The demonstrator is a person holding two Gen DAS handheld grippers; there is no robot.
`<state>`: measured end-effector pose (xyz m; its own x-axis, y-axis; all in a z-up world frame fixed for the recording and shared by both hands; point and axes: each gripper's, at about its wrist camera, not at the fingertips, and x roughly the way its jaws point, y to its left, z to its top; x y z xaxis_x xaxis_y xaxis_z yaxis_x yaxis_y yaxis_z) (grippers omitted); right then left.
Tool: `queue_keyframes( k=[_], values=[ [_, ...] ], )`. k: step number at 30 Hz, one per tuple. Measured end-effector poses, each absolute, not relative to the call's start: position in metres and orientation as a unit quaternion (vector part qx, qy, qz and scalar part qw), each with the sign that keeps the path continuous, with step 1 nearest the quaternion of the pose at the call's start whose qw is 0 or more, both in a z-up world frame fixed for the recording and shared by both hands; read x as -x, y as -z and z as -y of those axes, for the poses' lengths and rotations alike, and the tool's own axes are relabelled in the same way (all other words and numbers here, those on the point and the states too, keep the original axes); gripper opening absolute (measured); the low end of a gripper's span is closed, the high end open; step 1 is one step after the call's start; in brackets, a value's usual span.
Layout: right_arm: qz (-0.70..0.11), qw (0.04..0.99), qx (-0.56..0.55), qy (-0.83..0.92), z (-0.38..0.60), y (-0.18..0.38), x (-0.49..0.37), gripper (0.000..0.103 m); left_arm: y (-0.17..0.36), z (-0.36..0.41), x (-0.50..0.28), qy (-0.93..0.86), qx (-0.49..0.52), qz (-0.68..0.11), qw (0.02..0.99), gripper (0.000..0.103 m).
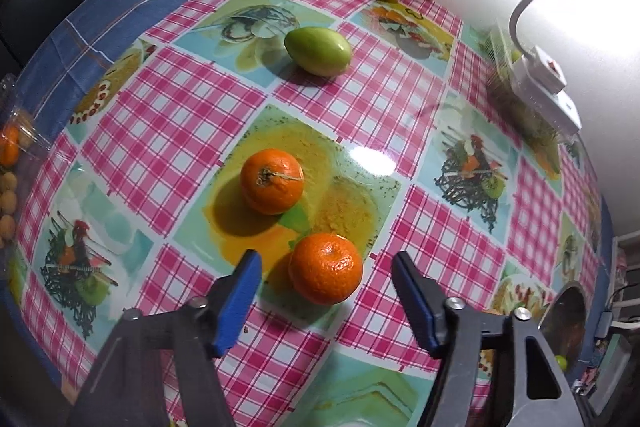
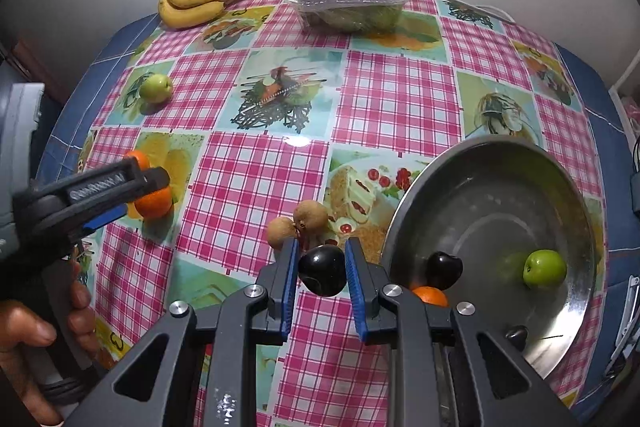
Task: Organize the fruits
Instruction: 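Grasp an orange tangerine with the left gripper while the right holds the plum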
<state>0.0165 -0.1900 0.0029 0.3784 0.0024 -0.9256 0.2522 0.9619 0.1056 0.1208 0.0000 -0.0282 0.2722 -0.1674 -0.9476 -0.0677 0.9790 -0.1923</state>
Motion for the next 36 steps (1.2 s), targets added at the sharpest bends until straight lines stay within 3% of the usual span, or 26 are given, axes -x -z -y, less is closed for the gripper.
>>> queue_keyframes(
  k=[4, 6, 24, 36],
  values=[
    [-0.55, 0.823, -0.124, 0.075, 0.193, -0.005, -0.015, 0.024, 0.032, 0.005, -0.122, 0.033, 0.086, -0.603, 0.792, 0.047],
    [-0.549, 0.823, -0.127, 0.075, 0.194, -0.006, -0.015, 0.024, 0.031, 0.005, -0.121, 0.03, 0.081, -0.6, 0.795, 0.043],
    [-0.535, 0.816, -0.178, 0.124, 0.243, -0.01, 0.002, 0.024, -0.013, 0.019, -0.108, 0.064, 0.079, -0.554, 0.826, 0.042],
    [-0.516, 0.794, -0.242, 0.209, 0.315, -0.006, 0.041, 0.025, -0.035, 0.103, -0.072, 0.185, 0.015, -0.543, 0.819, 0.042]
  ],
)
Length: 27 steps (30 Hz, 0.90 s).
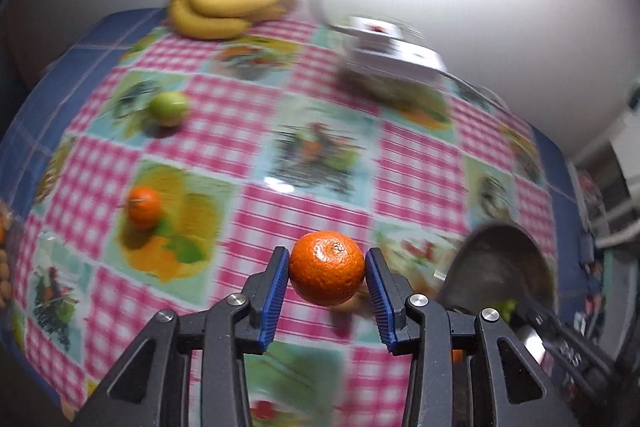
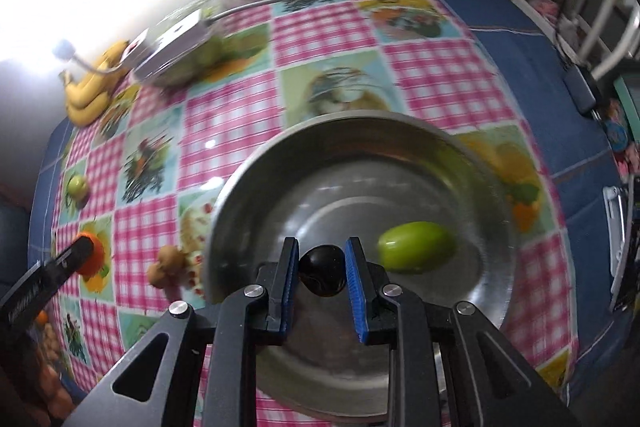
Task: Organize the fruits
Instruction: 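Grasp an orange tangerine with the left gripper while the right holds the plum, then carry the tangerine over the bowl and open the left gripper while the right carries the plum over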
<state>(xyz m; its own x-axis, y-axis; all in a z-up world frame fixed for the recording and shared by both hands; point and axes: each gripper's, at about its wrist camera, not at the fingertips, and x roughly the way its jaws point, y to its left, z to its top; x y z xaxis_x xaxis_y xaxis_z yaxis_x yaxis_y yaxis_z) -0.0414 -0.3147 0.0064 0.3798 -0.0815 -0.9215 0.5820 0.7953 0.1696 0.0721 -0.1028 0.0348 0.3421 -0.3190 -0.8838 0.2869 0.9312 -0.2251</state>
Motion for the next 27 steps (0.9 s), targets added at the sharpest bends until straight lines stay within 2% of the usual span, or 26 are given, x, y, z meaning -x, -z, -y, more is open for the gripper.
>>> queue_keyframes(
  k=[9, 27],
  values=[
    [-0.488, 0.798, -0.278, 0.22, 0.343, -0.013, 0.063, 0.025, -0.038, 0.177, -0.017, 0.299, -0.055, -0.533, 0.79, 0.042],
    [-0.53, 0.758, -0.293, 0.241, 0.348, 0.012, 0.085, 0.025, -0.009, 0.217, 0.023, 0.337, -0.124, -0.569, 0.739, 0.042]
  ],
)
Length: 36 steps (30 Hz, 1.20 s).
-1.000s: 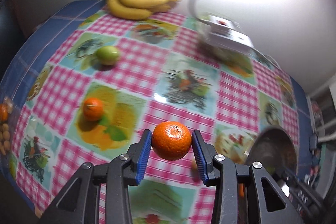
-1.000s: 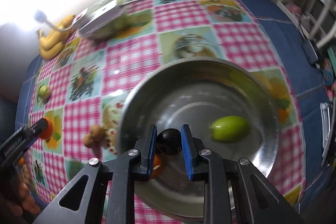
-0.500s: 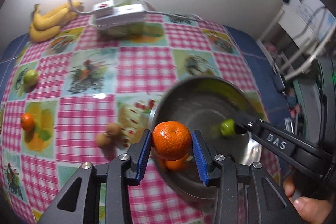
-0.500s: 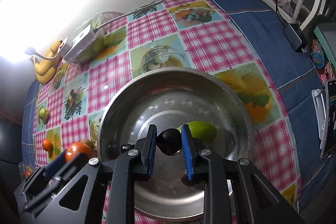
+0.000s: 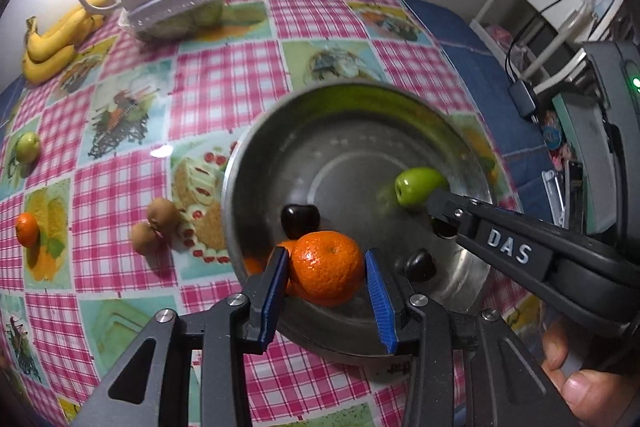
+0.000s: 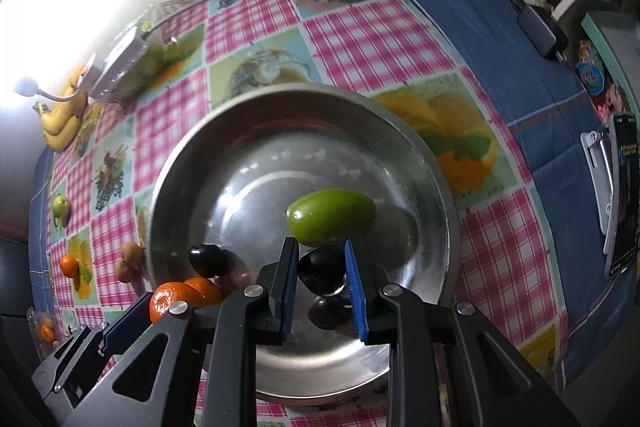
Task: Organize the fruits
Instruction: 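Carry the tangerine over the bowl and open the left gripper while the right carries the plum over, then open the right gripper to drop the plum into the bowl while the left withdraws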
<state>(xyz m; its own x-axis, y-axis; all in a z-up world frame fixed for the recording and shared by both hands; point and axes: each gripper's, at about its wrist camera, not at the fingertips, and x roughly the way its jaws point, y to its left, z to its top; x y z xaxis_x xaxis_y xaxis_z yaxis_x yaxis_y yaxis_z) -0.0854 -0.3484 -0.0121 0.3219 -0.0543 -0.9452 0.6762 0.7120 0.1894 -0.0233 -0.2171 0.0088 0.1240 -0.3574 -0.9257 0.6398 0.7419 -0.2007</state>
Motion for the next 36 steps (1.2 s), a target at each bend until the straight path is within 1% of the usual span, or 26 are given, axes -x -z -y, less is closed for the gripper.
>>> queue_keyframes(
  k=[18, 23, 25, 30, 36],
  values=[
    [-0.549, 0.741, -0.3, 0.244, 0.348, 0.027, 0.083, 0.025, 0.005, 0.232, 0.032, 0.351, -0.131, -0.587, 0.718, 0.042],
    [-0.548, 0.742, -0.302, 0.243, 0.349, 0.027, 0.082, 0.025, 0.005, 0.233, 0.032, 0.352, -0.129, -0.587, 0.718, 0.045],
    [-0.548, 0.742, -0.301, 0.244, 0.349, 0.027, 0.082, 0.026, 0.005, 0.232, 0.032, 0.352, -0.129, -0.586, 0.719, 0.05],
    [-0.541, 0.744, -0.305, 0.246, 0.349, 0.024, 0.083, 0.027, 0.0, 0.228, 0.03, 0.35, -0.122, -0.584, 0.722, 0.05],
    [-0.522, 0.761, -0.296, 0.245, 0.346, 0.007, 0.084, 0.027, -0.008, 0.221, 0.025, 0.342, -0.108, -0.578, 0.734, 0.05]
  ],
)
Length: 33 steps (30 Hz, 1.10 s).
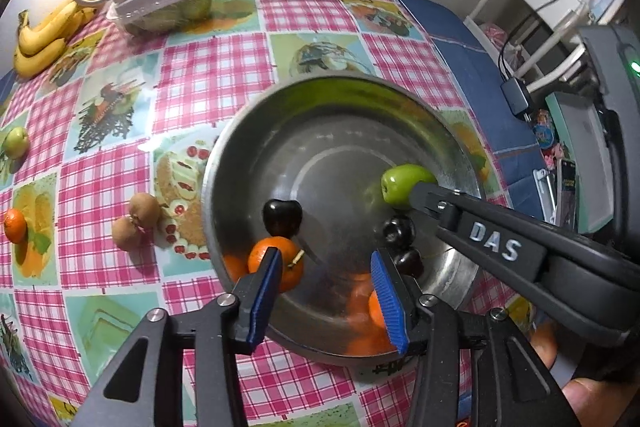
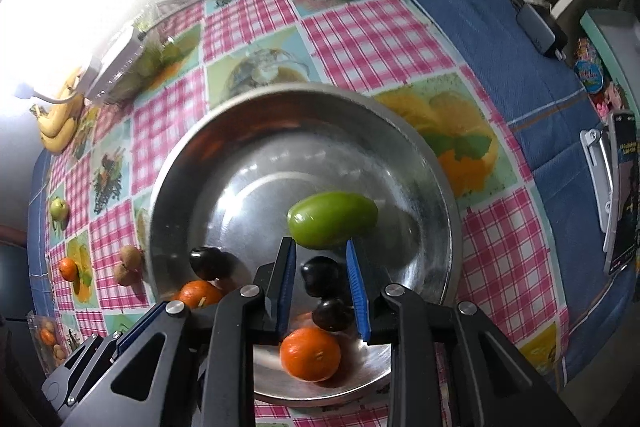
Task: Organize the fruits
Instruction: 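Open the right gripper to drop the plum into the bowl while the left withdraws, then move both grippers toward the two brown kiwis beside the bowl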
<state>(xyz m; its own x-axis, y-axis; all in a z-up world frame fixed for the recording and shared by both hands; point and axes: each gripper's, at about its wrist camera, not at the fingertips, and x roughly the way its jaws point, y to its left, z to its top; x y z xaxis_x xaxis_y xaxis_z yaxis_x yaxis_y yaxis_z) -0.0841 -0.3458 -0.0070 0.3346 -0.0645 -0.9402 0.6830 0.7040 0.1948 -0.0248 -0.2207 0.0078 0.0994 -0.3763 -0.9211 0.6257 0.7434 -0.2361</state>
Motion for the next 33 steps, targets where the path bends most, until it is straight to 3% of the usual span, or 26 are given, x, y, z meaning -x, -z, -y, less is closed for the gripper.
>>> queue_keyframes(
  k=[33],
  values=[
    [-0.525, 0.787, -0.248, 0.209, 0.311, -0.011, 0.063, 0.026, -0.027, 0.1, -0.061, 0.145, -0.002, -0.559, 0.816, 0.055]
  ],
)
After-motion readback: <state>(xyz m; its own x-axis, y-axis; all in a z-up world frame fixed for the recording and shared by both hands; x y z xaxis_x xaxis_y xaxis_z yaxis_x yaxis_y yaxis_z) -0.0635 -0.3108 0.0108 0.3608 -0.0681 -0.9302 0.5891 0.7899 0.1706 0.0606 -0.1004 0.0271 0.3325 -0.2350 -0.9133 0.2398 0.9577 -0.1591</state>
